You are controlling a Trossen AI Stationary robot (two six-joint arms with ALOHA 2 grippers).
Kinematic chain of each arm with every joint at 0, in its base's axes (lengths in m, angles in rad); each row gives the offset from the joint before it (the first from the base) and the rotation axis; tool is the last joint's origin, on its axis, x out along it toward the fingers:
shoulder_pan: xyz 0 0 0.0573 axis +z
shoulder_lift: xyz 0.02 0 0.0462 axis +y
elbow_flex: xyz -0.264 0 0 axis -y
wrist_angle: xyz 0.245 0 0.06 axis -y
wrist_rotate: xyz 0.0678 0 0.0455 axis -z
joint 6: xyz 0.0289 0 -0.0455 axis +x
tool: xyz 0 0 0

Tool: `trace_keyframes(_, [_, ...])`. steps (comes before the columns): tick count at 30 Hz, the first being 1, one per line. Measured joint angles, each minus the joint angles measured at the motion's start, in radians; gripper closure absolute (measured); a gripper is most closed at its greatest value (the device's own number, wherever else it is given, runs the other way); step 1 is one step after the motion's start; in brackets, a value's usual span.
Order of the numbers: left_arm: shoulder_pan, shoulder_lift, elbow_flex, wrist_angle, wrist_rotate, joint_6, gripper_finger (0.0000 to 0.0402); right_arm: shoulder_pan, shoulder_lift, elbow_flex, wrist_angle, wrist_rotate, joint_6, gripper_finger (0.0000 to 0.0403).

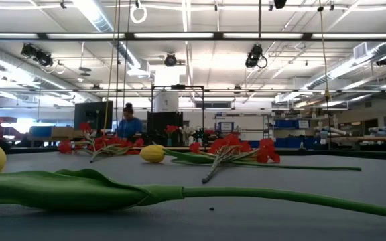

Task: Sort flowers into vase by color
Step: Put the black tulip into the red vase

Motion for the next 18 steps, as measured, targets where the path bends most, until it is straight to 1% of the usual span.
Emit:
trace_keyframes(3, [0.0,0.0,0.0,-0.001,0.0,0.0,0.0244,0.027,-0.04,0.0,-0.088,0.097,0.005,0.0391])
trace_keyframes(4, [0.0,0.0,0.0,0.002,0.0,0.0,0.0244,0.031,-0.057,0.0,-0.126,0.114,0.002,0.0391])
trace_keyframes(7, [0.0,0.0,0.0,0.0,0.0,0.001,0.0244,0.033,-0.111,0.0,-0.214,0.119,-0.001,0.0391])
trace_keyframes(9, [0.0,0.0,0.0,0.001,0.0,0.001,0.0244,0.026,-0.145,0.0,-0.274,0.086,0.019,0.0391])
trace_keyframes(11, [0.0,0.0,0.0,0.001,-0.001,0.002,0.0244,0.01,-0.17,0.0,-0.345,0.024,0.024,0.0391])
trace_keyframes(13, [0.0,0.0,0.0,0.001,-0.001,0.002,0.0244,-0.006,-0.182,-0.004,-0.412,-0.068,0.009,0.0391])
trace_keyframes(15, [0.0,0.0,0.0,0.001,-0.001,0.002,0.0244,-0.016,-0.193,-0.032,-0.433,-0.188,-0.016,0.0391])
trace_keyframes(18, [0.0,0.0,0.0,0.001,-0.001,0.002,0.0244,-0.02,-0.212,-0.096,-0.41,-0.387,-0.057,0.0391])
